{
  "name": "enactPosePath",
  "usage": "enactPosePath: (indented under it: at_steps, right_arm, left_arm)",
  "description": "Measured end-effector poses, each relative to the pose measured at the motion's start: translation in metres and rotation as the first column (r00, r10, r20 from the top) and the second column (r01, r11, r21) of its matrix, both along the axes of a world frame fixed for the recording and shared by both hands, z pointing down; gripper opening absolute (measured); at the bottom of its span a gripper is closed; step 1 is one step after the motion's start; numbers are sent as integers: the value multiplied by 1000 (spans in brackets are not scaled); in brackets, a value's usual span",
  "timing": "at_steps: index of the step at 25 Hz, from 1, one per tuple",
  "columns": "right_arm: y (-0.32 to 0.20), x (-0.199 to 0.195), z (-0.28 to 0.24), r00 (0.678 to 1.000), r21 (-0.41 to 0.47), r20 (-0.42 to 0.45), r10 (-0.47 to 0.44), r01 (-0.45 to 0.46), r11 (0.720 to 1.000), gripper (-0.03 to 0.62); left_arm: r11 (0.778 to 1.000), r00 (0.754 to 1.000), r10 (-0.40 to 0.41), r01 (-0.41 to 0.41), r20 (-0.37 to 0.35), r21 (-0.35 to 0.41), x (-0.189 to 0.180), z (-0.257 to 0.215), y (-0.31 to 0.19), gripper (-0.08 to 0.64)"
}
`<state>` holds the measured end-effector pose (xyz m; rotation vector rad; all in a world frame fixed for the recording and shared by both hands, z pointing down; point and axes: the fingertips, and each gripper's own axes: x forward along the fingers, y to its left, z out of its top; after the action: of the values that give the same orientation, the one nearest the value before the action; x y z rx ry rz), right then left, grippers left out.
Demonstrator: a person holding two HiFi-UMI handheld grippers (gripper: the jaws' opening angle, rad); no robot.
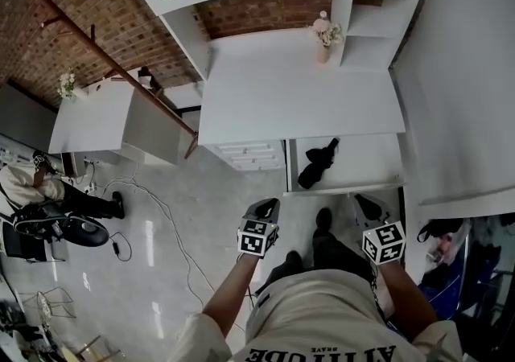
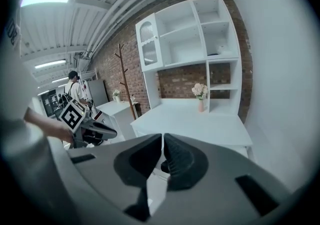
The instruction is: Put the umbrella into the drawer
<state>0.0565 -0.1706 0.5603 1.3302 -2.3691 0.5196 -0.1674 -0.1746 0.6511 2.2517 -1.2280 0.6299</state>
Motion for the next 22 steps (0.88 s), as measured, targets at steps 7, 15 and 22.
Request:
enactPosePath:
  at_steps: [7,15,22]
  right_arm:
    - [50,-4,-17,999,55,-25,41,-39,998,34]
    - [96,7,-36,997,100,-48,58,-53,994,34]
    - [106,36,-52,997,132,-27,78,-74,988,34]
  left_arm:
    - [998,998,-12,15,-54,63,-23,-26,47,26]
    - [994,995,-1,12,-103,108,-25,-55,76,26]
    - [987,991,19,3,-133,163,1,-90,88,25]
